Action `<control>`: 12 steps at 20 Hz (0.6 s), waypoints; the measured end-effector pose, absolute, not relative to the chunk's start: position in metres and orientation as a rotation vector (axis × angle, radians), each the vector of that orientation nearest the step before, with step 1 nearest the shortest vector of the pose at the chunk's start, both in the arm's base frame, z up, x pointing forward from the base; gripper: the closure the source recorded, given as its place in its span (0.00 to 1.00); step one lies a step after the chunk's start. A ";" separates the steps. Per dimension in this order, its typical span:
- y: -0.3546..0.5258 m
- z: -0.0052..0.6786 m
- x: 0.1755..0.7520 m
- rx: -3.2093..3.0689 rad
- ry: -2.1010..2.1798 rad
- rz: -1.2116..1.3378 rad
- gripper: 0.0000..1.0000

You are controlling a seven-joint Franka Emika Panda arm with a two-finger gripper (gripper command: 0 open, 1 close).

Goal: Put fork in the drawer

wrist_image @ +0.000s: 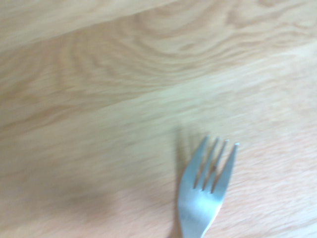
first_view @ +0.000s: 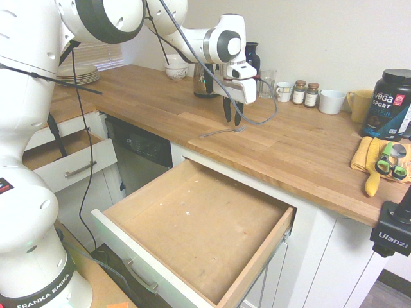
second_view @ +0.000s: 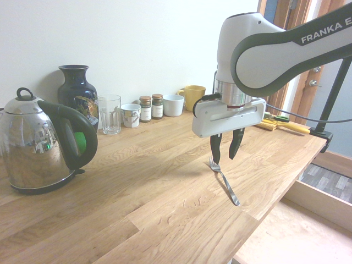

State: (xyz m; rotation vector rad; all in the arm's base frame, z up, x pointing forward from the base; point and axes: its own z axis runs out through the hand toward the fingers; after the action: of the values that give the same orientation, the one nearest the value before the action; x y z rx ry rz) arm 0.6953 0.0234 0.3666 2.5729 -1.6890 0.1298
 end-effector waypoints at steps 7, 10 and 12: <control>0.021 0.358 0.701 2.511 -1.806 0.174 0.00; 0.021 0.350 0.701 2.490 -1.825 0.161 0.00; 0.021 0.345 0.698 2.480 -1.831 0.149 0.00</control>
State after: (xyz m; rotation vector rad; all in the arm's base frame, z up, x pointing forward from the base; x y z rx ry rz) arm 0.6981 0.0213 0.3446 2.4798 -1.8307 0.1488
